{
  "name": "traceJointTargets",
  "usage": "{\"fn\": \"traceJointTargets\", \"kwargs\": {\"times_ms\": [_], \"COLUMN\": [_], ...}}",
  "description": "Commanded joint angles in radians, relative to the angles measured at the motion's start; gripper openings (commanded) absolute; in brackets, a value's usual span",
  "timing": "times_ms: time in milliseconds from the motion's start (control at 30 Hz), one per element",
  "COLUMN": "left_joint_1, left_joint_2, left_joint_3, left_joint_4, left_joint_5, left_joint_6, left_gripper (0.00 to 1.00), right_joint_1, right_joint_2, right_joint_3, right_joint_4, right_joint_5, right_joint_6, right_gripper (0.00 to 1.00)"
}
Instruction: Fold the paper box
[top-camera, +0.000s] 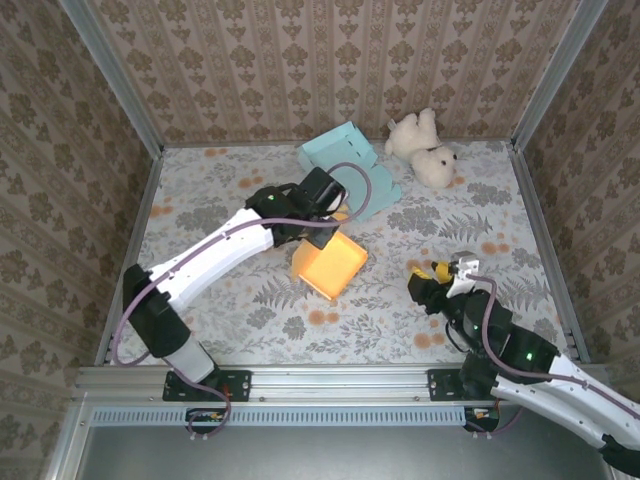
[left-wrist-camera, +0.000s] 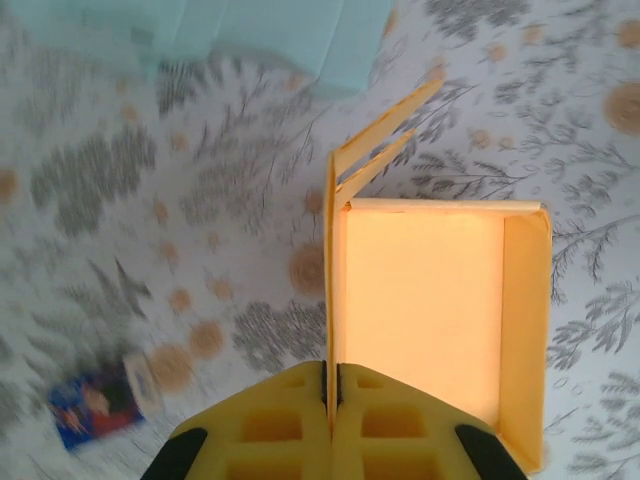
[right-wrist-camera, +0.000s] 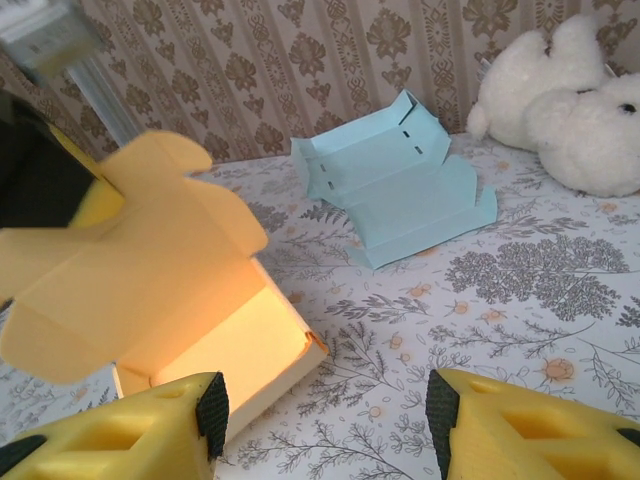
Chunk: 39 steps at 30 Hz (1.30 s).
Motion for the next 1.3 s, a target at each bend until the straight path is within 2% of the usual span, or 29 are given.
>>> {"fn": "traceJointTargets", "kwargs": {"times_ms": [0, 167, 233, 333, 467, 533, 633, 700, 800, 867, 933, 1000, 1033, 1133, 1267], "left_joint_1": [0.018, 0.03, 0.061, 0.126, 0.158, 0.172, 0.199, 0.211, 0.229, 0.237, 0.247, 0.252, 0.26, 0.273, 0.281], "left_joint_2": [-0.078, -0.179, -0.211, -0.245, -0.302, -0.302, -0.287, -0.283, -0.274, -0.283, -0.29, -0.302, -0.313, -0.338, -0.376], "left_joint_3": [-0.032, -0.182, -0.198, -0.201, -0.287, -0.286, -0.265, -0.267, -0.272, -0.306, -0.323, -0.351, -0.374, -0.424, -0.486], "left_joint_4": [0.096, 0.194, 0.19, 0.178, 0.227, 0.215, 0.174, 0.175, 0.187, 0.235, 0.266, 0.298, 0.328, 0.374, 0.44], "left_joint_5": [0.1, 0.236, 0.328, 0.474, 0.557, 0.58, 0.612, 0.601, 0.599, 0.596, 0.611, 0.63, 0.648, 0.652, 0.658], "left_joint_6": [0.38, 0.78, 0.87, 0.938, 1.083, 1.105, 1.129, 1.149, 1.156, 1.164, 1.159, 1.15, 1.144, 1.14, 1.127], "left_gripper": [0.0, 0.0, 0.0, 0.0, 0.0, 0.0, 0.0, 0.0, 0.0, 0.0, 0.0, 0.0, 0.0, 0.0, 0.0], "right_joint_1": [-0.003, -0.004, -0.004, -0.005, -0.007, -0.01, -0.058, -0.127, -0.295, -0.413, -0.482, -0.499, -0.499, -0.501, -0.513], "right_joint_2": [0.031, 0.1, 0.118, 0.13, 0.145, 0.169, 0.24, 0.326, 0.484, 0.579, 0.651, 0.713, 0.746, 0.821, 0.86], "right_joint_3": [-0.013, -0.024, -0.037, -0.053, -0.075, -0.073, -0.074, -0.055, 0.003, 0.04, 0.084, 0.15, 0.201, 0.335, 0.367], "right_joint_4": [0.059, 0.124, 0.154, 0.199, 0.303, 0.356, 0.475, 0.548, 0.614, 0.671, 0.693, 0.61, 0.513, 0.281, 0.279], "right_joint_5": [-0.03, -0.062, -0.049, -0.061, -0.104, -0.118, -0.244, -0.314, -0.459, -0.616, -0.764, -0.904, -0.968, -1.038, -1.152], "right_joint_6": [-0.036, -0.129, -0.161, -0.237, -0.38, -0.449, -0.595, -0.646, -0.671, -0.67, -0.693, -0.813, -0.908, -1.066, -1.162], "right_gripper": [0.58, 0.58, 0.62, 0.61, 0.6, 0.6, 0.6, 0.6, 0.6, 0.59, 0.59, 0.58, 0.57, 0.57, 0.51]}}
